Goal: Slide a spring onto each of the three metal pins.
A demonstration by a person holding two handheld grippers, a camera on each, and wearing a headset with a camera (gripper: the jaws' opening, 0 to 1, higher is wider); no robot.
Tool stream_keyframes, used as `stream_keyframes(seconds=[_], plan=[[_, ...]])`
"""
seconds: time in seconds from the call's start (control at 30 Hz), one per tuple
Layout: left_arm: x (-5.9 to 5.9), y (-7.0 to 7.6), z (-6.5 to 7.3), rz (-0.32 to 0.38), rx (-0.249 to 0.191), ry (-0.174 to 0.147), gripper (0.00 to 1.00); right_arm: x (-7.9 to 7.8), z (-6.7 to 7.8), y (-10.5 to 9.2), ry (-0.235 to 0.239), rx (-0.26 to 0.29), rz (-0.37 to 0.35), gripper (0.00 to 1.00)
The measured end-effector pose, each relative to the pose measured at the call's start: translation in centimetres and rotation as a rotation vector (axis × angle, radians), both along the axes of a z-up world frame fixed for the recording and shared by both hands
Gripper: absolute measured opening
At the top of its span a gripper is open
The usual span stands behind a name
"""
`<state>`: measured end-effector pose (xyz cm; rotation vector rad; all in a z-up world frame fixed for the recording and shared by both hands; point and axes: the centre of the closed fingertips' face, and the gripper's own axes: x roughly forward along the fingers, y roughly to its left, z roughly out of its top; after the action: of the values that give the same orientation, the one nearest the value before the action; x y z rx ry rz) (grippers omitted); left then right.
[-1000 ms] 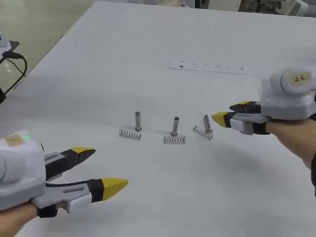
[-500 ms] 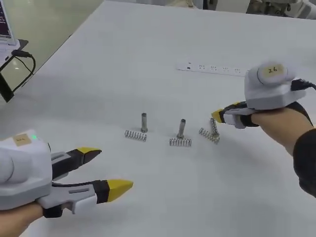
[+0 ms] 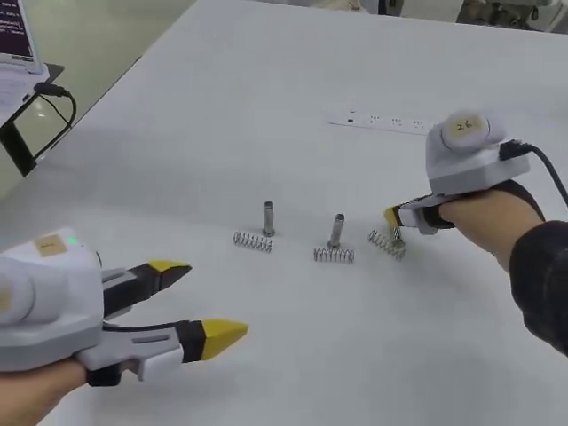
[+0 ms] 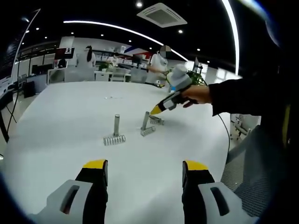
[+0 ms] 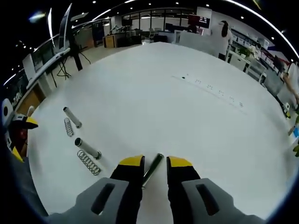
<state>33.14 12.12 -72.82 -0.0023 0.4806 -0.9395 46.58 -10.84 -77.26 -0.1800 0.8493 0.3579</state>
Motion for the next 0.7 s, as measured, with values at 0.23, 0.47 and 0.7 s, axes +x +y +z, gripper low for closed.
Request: stream_keyframes(seconds=[0.23, 0.47, 0.7], plan=[[0.1, 0.0, -0.1, 0.000, -0.001, 0.001, 0.60, 0.2, -0.6, 0.0, 0.033, 0.005, -0.016, 0.17], [0.2, 0.0, -0.1, 0.002, -0.004, 0.001, 0.60, 0.4, -0.9, -0.1, 0.048, 0.009, -0.026, 0.17], [0.2, 0.0, -0.1, 0.003, -0.006, 0.001, 0.60, 0.3, -1.4, -0.1, 0.070, 0.008, -0.035, 0.16]])
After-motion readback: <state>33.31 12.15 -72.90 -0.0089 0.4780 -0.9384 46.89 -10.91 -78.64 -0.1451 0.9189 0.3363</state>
